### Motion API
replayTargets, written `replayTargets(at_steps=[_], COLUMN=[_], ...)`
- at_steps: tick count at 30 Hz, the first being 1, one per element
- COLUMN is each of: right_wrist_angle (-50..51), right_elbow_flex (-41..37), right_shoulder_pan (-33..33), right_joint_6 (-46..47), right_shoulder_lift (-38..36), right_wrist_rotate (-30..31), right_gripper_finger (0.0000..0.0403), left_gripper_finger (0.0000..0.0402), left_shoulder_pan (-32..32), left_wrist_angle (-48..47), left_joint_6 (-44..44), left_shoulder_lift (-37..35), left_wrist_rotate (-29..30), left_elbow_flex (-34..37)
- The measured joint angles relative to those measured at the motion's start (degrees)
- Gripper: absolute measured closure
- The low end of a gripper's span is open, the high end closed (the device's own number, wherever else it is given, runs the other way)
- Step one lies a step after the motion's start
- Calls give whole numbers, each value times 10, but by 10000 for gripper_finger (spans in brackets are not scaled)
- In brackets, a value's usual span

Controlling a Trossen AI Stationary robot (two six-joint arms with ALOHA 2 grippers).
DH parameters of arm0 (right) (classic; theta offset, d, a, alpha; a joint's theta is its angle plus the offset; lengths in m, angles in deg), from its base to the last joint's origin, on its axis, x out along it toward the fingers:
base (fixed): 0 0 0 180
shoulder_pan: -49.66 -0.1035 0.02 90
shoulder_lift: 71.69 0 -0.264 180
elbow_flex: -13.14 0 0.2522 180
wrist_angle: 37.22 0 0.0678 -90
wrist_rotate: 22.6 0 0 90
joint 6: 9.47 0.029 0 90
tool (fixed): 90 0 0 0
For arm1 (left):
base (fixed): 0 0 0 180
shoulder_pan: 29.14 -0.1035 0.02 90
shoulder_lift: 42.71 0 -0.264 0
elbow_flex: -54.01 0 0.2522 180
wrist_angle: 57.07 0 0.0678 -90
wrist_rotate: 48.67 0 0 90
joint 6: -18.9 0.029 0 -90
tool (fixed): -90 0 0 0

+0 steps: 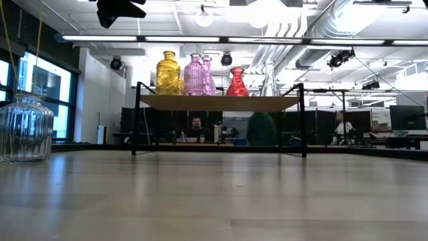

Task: Sort vases onto shelf
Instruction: Put the red vase on the shelf

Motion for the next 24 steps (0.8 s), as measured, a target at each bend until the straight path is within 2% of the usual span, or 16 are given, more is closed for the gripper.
replayTargets(at_steps=[5,11,17,24], right_wrist_angle=[32,13,8,-2], right_elbow_flex=[1,-14,-48,-45], right_shoulder_pan=[0,0,0,0], right_joint_6=[1,-6,-2,-4], right_shoulder_lift=[0,0,-5,-3], right_wrist_rotate=[5,0,-45,-36], right_gripper_finger=[272,272,272,272], left_gripper_finger=[257,257,257,257], left_shoulder_pan=[0,0,0,0], left_wrist_angle=[0,0,0,1], left_joint_6=[-1,-2,-1,-1], left_shoulder_lift=[0,0,0,0], left_wrist_rotate=[1,1,2,2], left_elbow_flex=[0,0,0,0])
